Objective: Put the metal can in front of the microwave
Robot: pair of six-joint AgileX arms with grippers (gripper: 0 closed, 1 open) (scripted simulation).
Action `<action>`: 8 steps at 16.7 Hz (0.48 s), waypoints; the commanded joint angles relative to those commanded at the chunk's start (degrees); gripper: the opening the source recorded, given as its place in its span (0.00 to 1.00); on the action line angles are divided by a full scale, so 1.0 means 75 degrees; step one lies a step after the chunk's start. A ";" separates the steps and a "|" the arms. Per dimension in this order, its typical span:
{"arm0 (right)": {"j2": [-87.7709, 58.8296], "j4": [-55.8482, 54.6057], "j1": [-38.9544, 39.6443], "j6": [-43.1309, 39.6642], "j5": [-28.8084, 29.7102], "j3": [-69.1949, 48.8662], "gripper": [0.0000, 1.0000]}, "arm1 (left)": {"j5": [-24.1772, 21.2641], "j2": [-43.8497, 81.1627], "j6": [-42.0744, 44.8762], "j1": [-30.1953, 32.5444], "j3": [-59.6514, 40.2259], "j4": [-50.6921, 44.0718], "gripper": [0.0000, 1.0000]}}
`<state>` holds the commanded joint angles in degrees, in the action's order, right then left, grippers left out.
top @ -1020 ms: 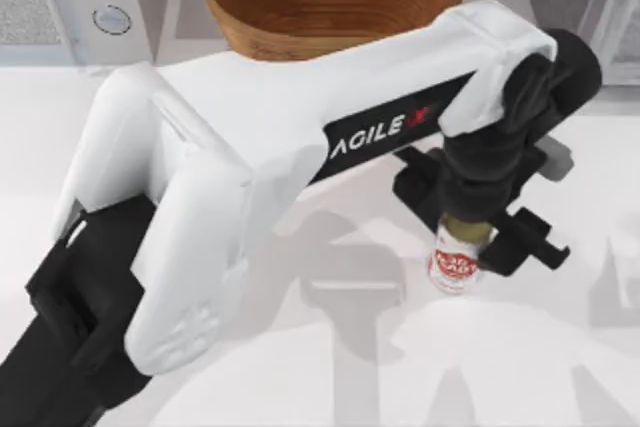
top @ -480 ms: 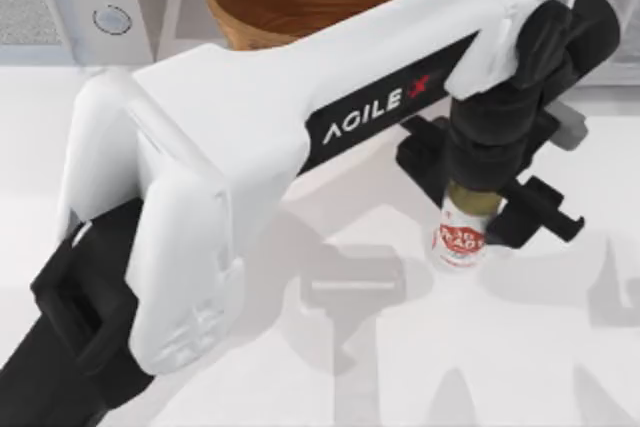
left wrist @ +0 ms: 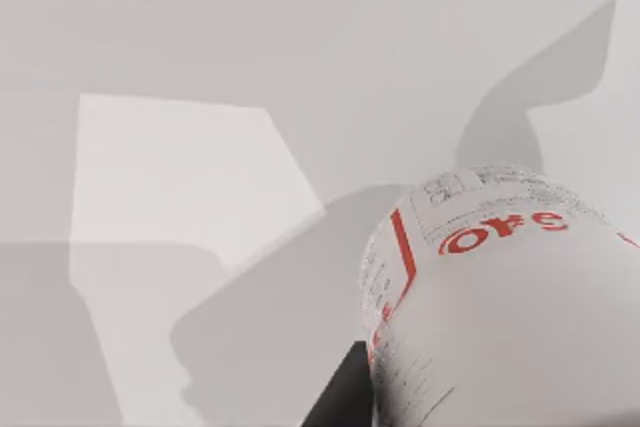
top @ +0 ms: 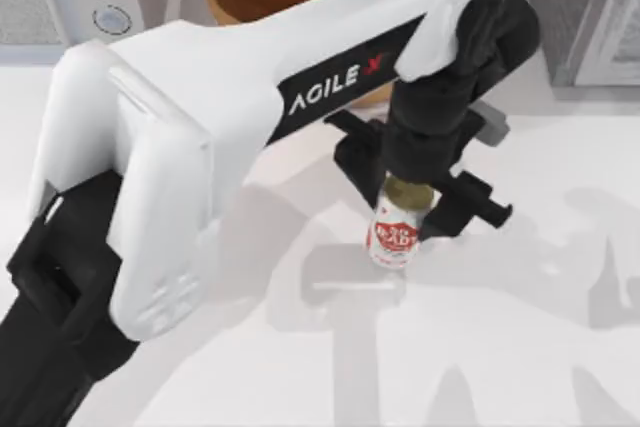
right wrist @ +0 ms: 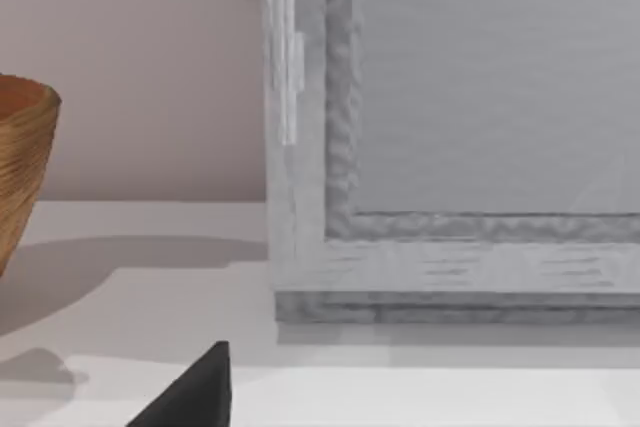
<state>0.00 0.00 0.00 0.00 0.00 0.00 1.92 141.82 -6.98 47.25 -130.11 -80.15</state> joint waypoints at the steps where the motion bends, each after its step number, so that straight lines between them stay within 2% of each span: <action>1: 0.0000 0.0000 0.0000 0.0000 0.0000 0.0000 1.00 | 0.0065 -0.0026 -0.0011 -0.0356 0.0337 -0.0104 0.00; 4: 0.0000 0.0000 0.0000 0.0000 0.0000 0.0000 1.00 | 0.0226 -0.0212 0.0143 -0.1764 0.1417 -0.0312 0.00; 8: 0.0000 0.0000 0.0000 0.0000 0.0000 0.0000 1.00 | 0.0331 -0.0767 0.0850 -0.4222 0.2458 -0.0098 0.00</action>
<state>0.00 0.00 0.00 0.00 0.00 0.00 4.41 136.07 -0.61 15.58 -111.67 -80.88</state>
